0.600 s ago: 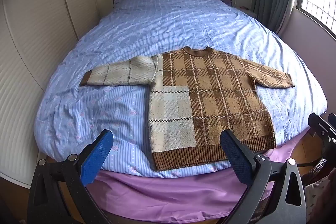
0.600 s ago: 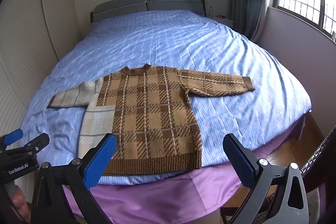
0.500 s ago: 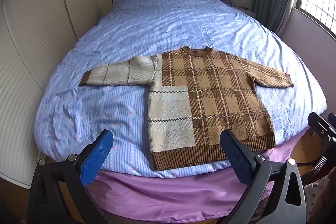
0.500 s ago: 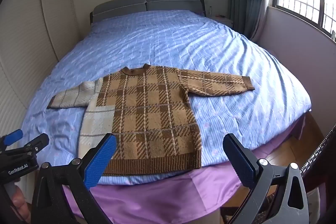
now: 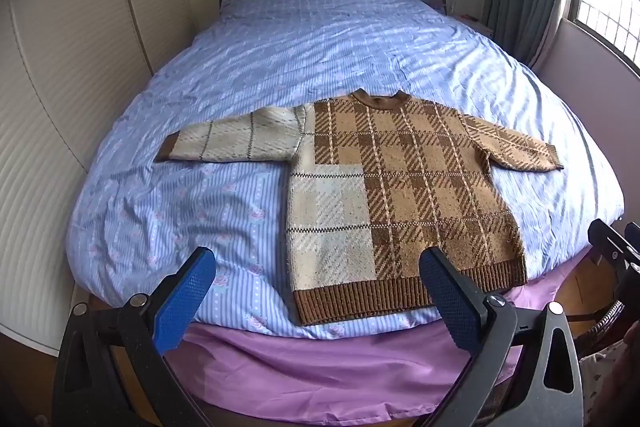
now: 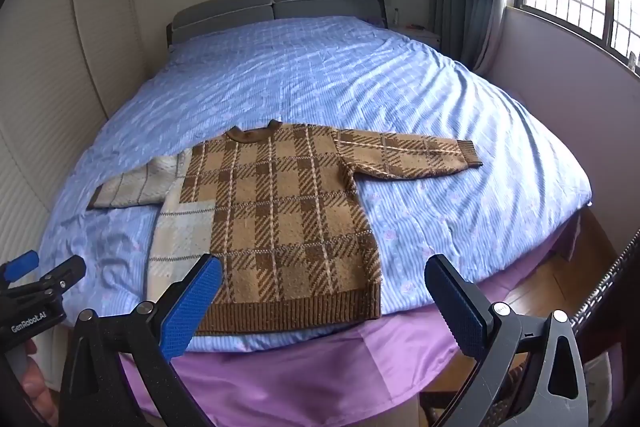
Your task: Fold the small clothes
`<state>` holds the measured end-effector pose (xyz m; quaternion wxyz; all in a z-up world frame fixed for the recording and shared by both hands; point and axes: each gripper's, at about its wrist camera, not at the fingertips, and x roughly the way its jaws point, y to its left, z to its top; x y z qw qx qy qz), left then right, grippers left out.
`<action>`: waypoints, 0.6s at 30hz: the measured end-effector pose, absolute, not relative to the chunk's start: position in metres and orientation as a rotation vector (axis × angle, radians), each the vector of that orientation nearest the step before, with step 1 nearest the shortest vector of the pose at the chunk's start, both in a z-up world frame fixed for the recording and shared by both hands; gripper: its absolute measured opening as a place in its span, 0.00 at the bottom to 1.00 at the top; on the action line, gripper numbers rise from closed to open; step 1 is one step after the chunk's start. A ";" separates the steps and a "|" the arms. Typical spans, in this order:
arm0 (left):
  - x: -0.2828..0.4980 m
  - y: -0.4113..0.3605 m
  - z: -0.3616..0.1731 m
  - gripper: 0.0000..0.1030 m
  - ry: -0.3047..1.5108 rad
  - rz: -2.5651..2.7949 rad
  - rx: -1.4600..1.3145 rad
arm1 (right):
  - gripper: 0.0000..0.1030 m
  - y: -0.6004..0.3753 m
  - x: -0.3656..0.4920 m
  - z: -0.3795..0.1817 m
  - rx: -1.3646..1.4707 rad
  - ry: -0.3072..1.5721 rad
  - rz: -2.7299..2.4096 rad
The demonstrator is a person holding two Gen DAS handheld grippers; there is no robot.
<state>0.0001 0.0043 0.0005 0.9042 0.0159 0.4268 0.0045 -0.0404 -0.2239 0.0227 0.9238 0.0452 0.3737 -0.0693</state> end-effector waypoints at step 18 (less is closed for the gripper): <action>-0.001 0.009 0.002 1.00 0.879 0.010 0.022 | 0.99 -0.228 -0.039 0.014 0.102 0.780 -0.146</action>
